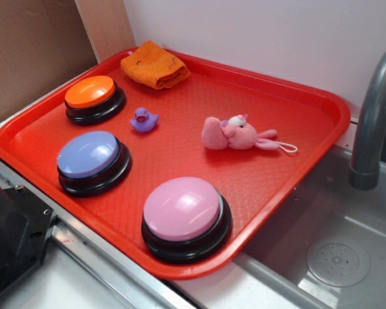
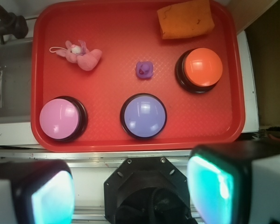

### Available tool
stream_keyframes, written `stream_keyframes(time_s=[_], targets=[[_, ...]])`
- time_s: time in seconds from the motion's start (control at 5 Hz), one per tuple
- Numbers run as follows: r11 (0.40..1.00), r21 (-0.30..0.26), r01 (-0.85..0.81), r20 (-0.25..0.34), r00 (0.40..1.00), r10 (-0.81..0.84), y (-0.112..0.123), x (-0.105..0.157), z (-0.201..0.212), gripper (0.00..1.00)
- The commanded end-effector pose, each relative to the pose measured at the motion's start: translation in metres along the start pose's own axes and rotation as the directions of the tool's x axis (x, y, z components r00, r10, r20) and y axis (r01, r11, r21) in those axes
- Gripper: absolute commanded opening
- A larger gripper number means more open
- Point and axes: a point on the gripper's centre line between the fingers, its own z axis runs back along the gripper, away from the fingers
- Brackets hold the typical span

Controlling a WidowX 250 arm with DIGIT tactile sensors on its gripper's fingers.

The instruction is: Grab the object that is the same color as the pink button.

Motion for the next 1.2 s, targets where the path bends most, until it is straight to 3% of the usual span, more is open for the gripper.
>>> stream_keyframes(time_s=[0.0,0.2,0.4,0.6,0.8,1.0], targets=[[1.000,0.000,0.000,0.000,1.000,0.000,0.000,0.000,0.000,1.00],[1.000,-0.019,0.006,-0.016,1.000,-0.006,-0.011,0.027,0.024,1.00],[0.999,0.005,0.043,-0.071,0.997,-0.043,-0.031,0.064,0.028,1.00],[0.972,0.116,0.204,-0.133,0.973,-0.189,-0.057,0.102,0.013,1.00],[0.876,0.151,0.457,-0.232,0.878,-0.418,-0.084,0.128,-0.026,1.00],[0.775,0.134,0.617,-0.319,0.768,-0.556,-0.083,0.134,-0.074,1.00]])
